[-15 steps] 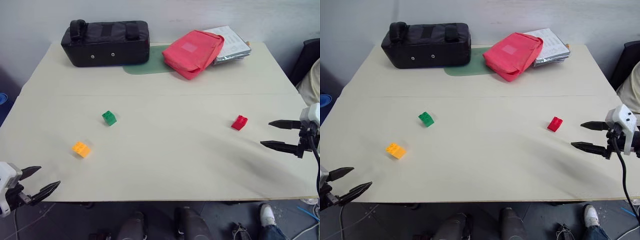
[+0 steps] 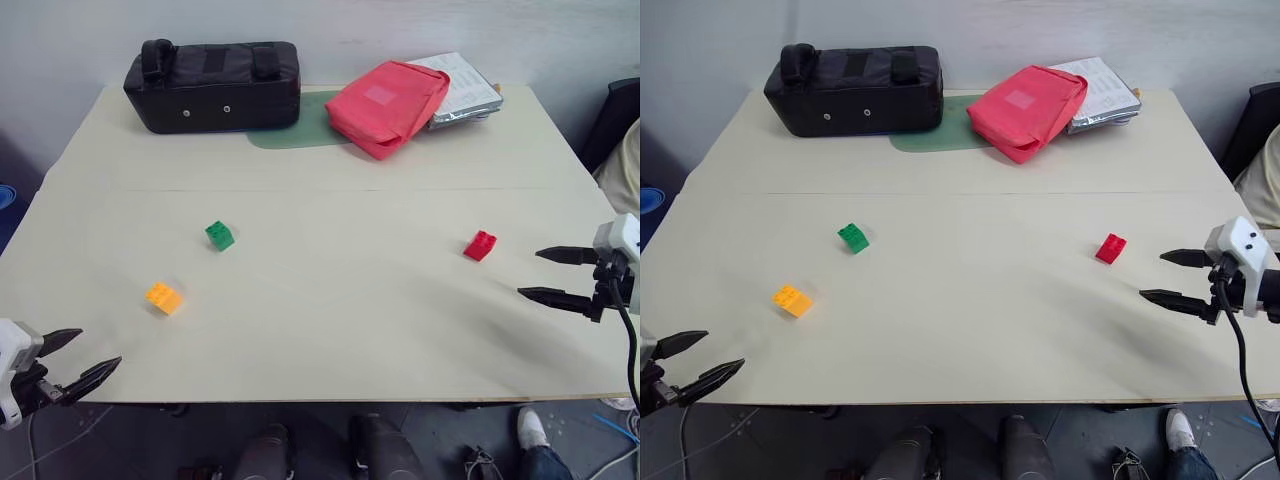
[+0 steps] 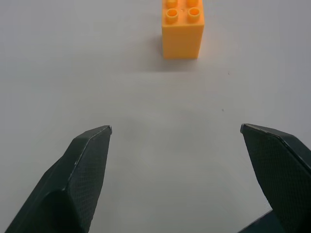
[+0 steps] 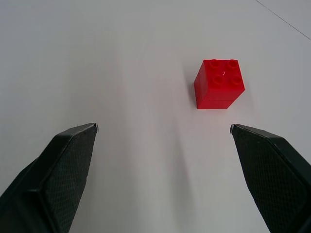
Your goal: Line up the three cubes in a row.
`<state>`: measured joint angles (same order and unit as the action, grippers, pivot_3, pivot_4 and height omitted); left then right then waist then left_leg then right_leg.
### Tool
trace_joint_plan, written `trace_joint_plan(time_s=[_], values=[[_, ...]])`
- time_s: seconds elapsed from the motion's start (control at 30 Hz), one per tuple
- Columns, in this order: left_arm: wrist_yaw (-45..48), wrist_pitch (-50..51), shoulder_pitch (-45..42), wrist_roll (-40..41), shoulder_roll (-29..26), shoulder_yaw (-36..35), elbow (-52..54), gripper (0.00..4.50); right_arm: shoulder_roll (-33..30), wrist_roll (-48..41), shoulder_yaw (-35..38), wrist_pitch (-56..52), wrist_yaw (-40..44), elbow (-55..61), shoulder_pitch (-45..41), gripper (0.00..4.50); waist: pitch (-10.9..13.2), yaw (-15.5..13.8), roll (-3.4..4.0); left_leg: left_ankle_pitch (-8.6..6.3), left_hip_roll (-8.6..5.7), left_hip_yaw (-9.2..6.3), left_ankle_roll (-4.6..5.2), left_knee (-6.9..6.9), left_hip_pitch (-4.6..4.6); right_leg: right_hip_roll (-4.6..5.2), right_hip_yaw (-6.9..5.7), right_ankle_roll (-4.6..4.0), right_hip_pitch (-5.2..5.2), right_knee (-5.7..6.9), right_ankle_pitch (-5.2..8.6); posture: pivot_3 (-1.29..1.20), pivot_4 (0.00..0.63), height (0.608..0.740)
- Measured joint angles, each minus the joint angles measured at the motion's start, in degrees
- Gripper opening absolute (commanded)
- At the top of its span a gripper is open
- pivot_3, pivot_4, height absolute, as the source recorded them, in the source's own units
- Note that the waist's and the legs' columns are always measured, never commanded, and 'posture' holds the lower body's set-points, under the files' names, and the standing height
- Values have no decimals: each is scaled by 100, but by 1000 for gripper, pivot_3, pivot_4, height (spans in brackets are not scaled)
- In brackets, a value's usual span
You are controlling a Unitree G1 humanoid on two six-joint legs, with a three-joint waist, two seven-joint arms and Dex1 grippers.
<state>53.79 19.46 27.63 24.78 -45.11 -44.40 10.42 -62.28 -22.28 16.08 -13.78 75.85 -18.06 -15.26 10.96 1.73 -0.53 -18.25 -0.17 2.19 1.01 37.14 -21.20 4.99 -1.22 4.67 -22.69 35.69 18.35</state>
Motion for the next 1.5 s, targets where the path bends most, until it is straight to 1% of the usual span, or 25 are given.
trace_joint_plan(time_s=[0.3, 0.4, 0.47, 0.53, 0.57, 0.63, 0.67, 0.77, 0.87, 0.97, 1.07, 1.17, 1.27, 1.3, 1.33, 1.5], values=[[-53, 81, -216, 29, 0, 5, -30, 4471, 7, 81, -6, 40, -237, -6, -38, 4500, 0, -2, 0, 2, 0, 0, 0, 2, 1, 0, 0, 0, 0, 6, 0, 0, 150, 740], [-42, 465, -330, 319, -22, 6, 156, 4471, 70, 87, -26, 3, -307, -25, -218, 4500, 0, 0, 0, 2, 0, 0, 0, 4, 1, 0, 1, 1, 0, 7, -1, 0, 150, 740], [39, 1040, -706, 830, -325, 152, 576, 4471, 134, 128, -209, -51, -305, -185, -621, 4500, 0, 2, -1, 8, 0, -1, -4, 12, 0, 0, 0, 1, 0, 17, -1, 0, 150, 740], [128, 1229, -949, 1100, -556, 249, 901, 4471, 202, 161, -342, -45, -295, -229, -892, 4500, 0, -6, 0, 13, -1, -3, -7, 12, 2, 0, 0, 3, 3, 17, -2, 0, 150, 740], [243, 1407, -1205, 1300, -809, 426, 1138, 4471, 271, 264, -536, -10, -287, -382, -1192, 4500, 0, 0, 2, 14, -3, -2, -10, 8, 4, 1, 1, 3, 3, 17, -2, 0, 150, 740], [389, 1614, -1584, 1502, -1071, 785, 1272, 4471, 418, 472, -812, 59, -292, -735, -1599, 4500, 0, 6, 3, 24, -3, -2, -29, 1, 1, -1, 0, 2, -3, 15, -1, 0, 150, 740], [469, 1733, -1879, 1611, -1206, 1071, 1301, 4471, 507, 673, -1011, 165, -304, -1037, -1835, 4500, 0, 7, 4, 30, -3, -1, -41, 3, -1, -3, -1, 1, -7, 19, 0, 0, 150, 740], [658, 1957, -2619, 1941, -1430, 1654, 1421, 4471, 798, 1142, -1428, 509, -377, -1836, -2347, 4500, 1, 12, 5, 31, -3, 3, -44, 2, -9, -9, 1, 1, -12, 17, -1, 0, 150, 740], [867, 2017, -3151, 2062, -1594, 2130, 1545, 4471, 1072, 1344, -1575, 658, -507, -2637, -2807, 4500, 5, 36, 10, 33, -1, 10, -46, 6, -12, -18, 5, 1, -13, 17, -1, 0, 150, 740], [951, 2093, -3645, 2161, -1619, 2439, 1573, 4471, 1163, 1447, -1583, 787, -502, -3104, -3092, 4500, 6, 19, 12, 37, 8, 11, -53, 13, -14, -34, 6, 2, -12, 23, -1, 0, 150, 740], [955, 2183, -4048, 2232, -1619, 2637, 1576, 4471, 1311, 1559, -1592, 926, -552, -3414, -3286, 4500, 6, 18, 12, 39, 13, 13, -55, 24, -13, -41, 8, 2, -11, 26, -1, 0, 150, 740], [956, 2205, -4181, 2239, -1614, 2789, 1589, 4471, 1489, 1691, -1638, 1006, -606, -3656, -3304, 4500, 6, 17, 12, 42, 13, 16, -59, 29, -10, -44, 13, 2, -11, 36, -1, 0, 150, 740], [955, 2230, -4249, 2239, -1610, 2927, 1603, 4500, 1602, 1818, -1690, 1064, -678, -3878, -3343, 3919, 6, 11, 12, 43, 13, 16, -58, 34, -10, -44, 14, 2, -11, 41, -1, 0, 150, 740], [956, 2230, -4259, 2239, -1609, 2944, 1602, 4500, 1623, 1850, -1696, 1112, -710, -3927, -3370, 3663, 6, 13, 12, 43, 13, 16, -58, 35, -10, -44, 15, 2, -11, 41, -1, 0, 150, 740], [957, 2229, -4287, 2238, -1609, 2964, 1602, 4500, 1637, 1880, -1696, 1143, -749, -3991, -3408, 3242, 6, 13, 12, 43, 13, 16, -59, 35, -10, -44, 15, 2, -11, 41, -1, 0, 150, 740], [1016, 2172, -4387, 2225, -1608, 2988, 1593, 4500, 1644, 1915, -1696, 1305, -701, -4077, -3475, 1480, 6, 7, 12, 43, 13, 16, -59, 36, -10, -45, 14, 2, -11, 41, -1, 0, 150, 740]])
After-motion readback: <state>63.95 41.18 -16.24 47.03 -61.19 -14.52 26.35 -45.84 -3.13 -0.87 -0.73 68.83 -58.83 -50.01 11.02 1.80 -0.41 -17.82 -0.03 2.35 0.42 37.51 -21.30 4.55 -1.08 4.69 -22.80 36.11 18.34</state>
